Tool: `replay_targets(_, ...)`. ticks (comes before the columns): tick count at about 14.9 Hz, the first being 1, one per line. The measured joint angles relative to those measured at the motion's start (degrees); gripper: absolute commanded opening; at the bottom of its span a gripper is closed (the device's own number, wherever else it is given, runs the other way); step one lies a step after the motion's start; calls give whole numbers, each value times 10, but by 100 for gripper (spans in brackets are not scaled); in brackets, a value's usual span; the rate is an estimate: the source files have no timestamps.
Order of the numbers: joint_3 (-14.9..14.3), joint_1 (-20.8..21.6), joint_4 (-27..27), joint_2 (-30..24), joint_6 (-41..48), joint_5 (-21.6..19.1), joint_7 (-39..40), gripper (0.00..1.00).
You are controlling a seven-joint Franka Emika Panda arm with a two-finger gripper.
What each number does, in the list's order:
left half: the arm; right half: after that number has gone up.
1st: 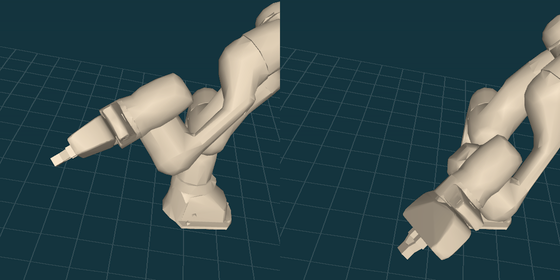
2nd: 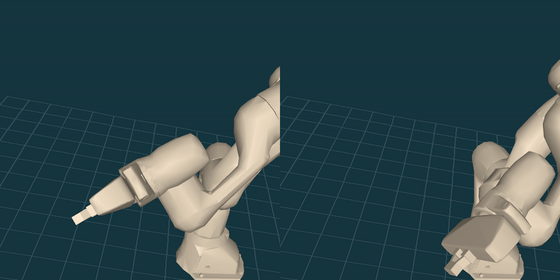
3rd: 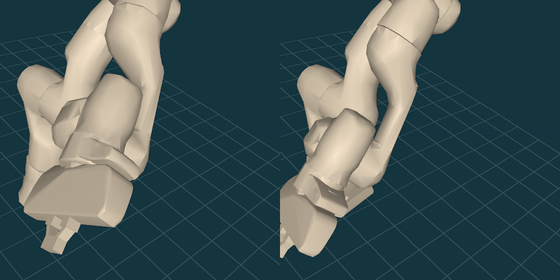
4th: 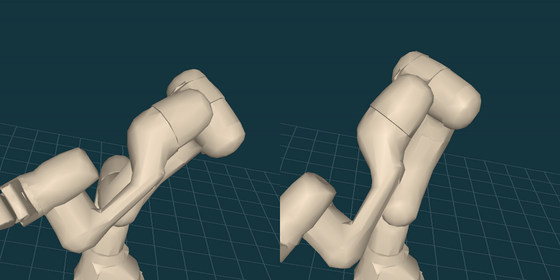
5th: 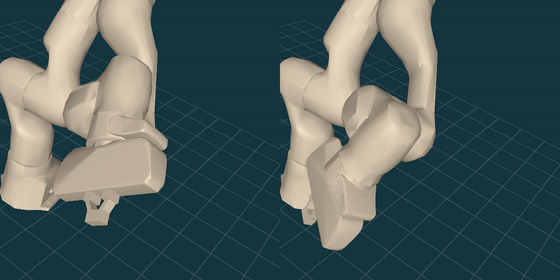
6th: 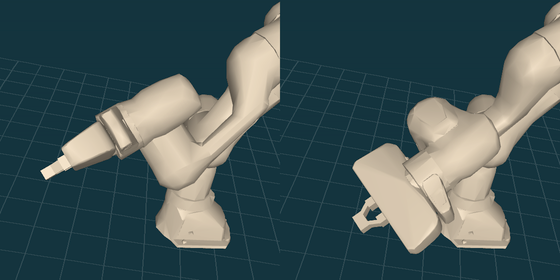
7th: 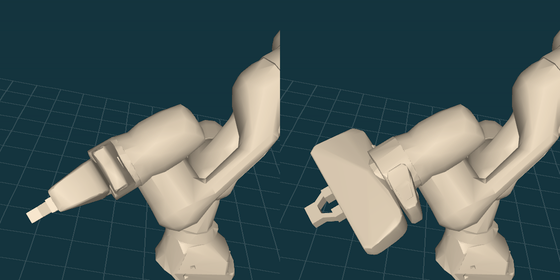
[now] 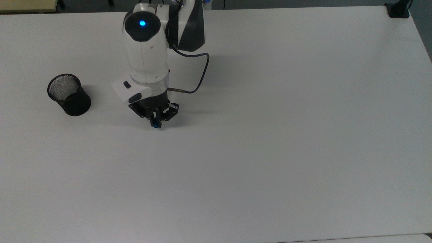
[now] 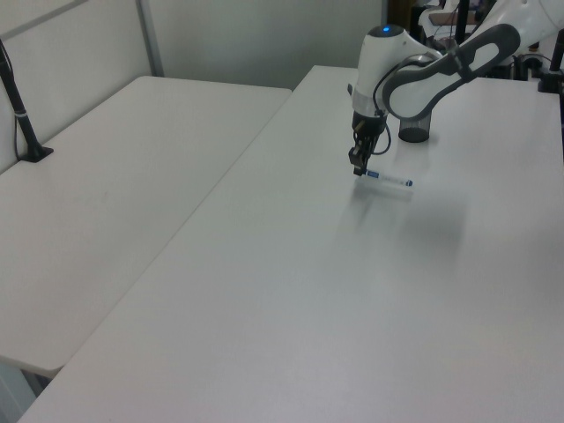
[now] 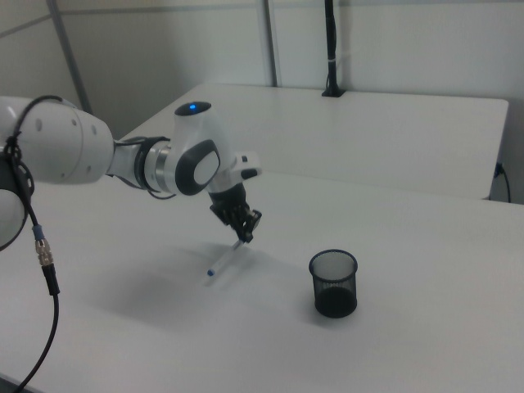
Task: Insert the marker
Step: 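Lift the marker and carry it above the black mesh cup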
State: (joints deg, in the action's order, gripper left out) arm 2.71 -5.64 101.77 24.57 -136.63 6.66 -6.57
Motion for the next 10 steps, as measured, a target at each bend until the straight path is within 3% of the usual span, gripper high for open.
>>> replay_targets(7, -5, -92, -8, -142, -6, -21, 2, 0)
replay_targets(10, -8, -138, 18, -177, -60, -52, 74, 0)
